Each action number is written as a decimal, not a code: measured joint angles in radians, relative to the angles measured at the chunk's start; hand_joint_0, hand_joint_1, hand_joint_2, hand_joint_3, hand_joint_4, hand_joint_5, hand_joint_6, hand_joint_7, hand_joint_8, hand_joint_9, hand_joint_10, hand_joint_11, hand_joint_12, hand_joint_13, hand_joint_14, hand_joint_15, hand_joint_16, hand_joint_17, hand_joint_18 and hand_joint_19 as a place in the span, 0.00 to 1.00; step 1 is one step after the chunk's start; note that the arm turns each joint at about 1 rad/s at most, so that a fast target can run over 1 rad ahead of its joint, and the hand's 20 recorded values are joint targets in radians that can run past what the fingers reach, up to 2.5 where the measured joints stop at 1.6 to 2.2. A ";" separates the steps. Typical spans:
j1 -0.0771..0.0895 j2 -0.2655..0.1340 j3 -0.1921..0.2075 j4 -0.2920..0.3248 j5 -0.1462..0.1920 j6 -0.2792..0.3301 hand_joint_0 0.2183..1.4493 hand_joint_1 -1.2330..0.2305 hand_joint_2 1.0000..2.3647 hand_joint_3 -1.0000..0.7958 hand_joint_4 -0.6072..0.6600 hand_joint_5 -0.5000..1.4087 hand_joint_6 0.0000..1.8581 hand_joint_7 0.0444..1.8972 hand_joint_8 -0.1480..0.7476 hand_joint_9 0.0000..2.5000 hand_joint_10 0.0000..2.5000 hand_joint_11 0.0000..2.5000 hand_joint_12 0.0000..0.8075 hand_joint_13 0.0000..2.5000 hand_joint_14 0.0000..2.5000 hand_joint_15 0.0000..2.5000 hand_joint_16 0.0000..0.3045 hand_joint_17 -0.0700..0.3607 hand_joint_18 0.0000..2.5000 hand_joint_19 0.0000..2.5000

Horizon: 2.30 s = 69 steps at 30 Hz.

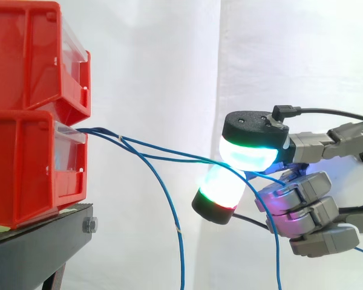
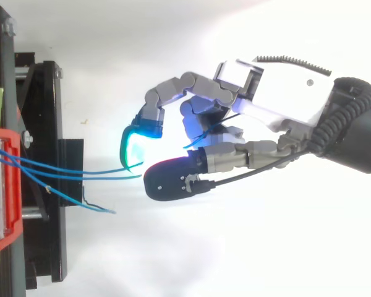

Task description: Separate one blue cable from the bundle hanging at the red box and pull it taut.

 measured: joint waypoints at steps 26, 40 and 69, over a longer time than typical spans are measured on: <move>0.046 0.088 -0.001 -0.176 0.313 0.073 0.38 0.33 0.02 0.45 0.54 0.15 0.47 0.53 0.49 0.26 0.93 0.52 0.43 0.27 1.00 0.60 0.10 0.32 0.52 0.77; 0.075 0.082 -0.034 0.017 0.326 -0.074 0.38 0.33 0.02 0.45 0.53 0.15 0.47 0.53 0.49 0.26 0.92 0.53 0.43 0.26 1.00 0.60 0.10 0.32 0.51 0.77; 0.127 -0.067 -0.037 0.125 0.301 -0.041 0.38 0.33 0.02 0.45 0.53 0.15 0.47 0.53 0.49 0.27 0.91 0.53 0.42 0.26 1.00 0.60 0.10 0.32 0.50 0.77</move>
